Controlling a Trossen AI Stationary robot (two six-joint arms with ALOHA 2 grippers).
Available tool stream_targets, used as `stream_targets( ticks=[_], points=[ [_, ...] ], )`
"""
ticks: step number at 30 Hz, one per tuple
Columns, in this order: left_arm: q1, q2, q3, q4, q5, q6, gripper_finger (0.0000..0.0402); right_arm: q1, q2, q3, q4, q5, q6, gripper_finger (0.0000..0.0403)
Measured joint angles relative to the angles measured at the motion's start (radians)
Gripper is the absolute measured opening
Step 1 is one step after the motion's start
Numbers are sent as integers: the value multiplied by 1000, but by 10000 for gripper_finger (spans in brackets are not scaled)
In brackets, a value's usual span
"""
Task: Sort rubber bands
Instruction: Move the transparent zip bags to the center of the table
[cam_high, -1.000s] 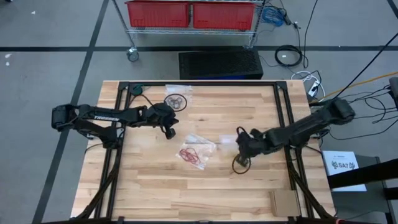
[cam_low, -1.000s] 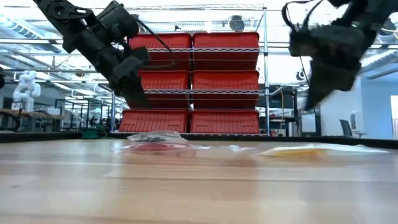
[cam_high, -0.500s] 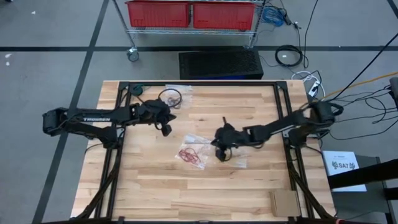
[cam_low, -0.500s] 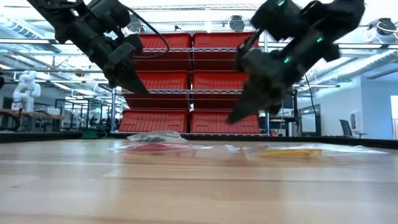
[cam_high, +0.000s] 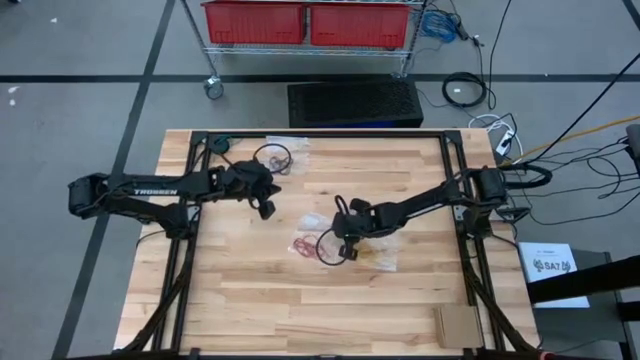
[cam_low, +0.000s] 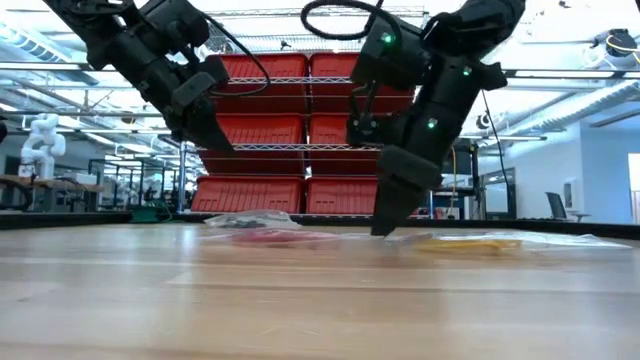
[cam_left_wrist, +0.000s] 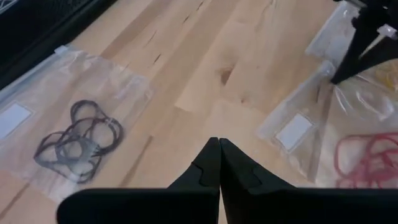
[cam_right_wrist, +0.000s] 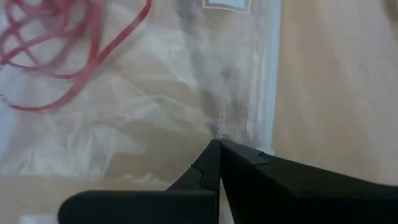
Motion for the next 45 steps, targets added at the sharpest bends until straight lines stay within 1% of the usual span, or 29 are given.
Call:
stream_targets(
  ticks=[3,9,13,16,18,21,25,27,29,33,36,38,40,42,44,45],
  points=[
    [6,0,0,1,-1,0,2,-27,-4,15,-30,17,-64,0],
    [7,0,0,-1,-1,3,2,-70,-1,44,-13,15,-231,0],
    [7,0,0,-10,-1,4,2,-67,-54,52,-46,17,-245,0],
    [7,0,0,-29,-18,5,2,-40,-134,55,-118,20,-189,0],
    [8,0,-1,-41,-24,5,2,-21,-186,42,-172,18,-113,0],
    [8,0,-1,-47,-25,-2,2,6,-246,-15,-224,17,78,0],
    [18,0,-1,-68,-26,-84,2,59,-257,-92,-297,-31,389,0],
    [34,0,-1,-75,-26,-128,2,90,-259,-118,-298,-44,493,0],
    [56,1,-1,-89,-26,-154,2,113,-259,-142,-289,-44,560,0],
    [97,34,-1,-56,-8,-157,2,119,-259,-210,-275,-39,630,0],
    [119,94,-1,-6,24,-128,2,95,-264,-256,-259,-28,651,0],
    [136,139,-1,32,26,-107,2,74,-264,-273,-261,-4,647,0],
    [159,180,-1,85,22,-93,2,51,-263,-273,-274,53,615,0],
    [190,214,-1,142,-6,-66,2,26,-261,-265,-277,100,557,0],
    [229,246,-1,198,-42,-52,2,6,-258,-251,-284,123,498,0],
    [249,262,0,222,-43,-51,2,-2,-256,-242,-284,129,469,0]
  ],
)
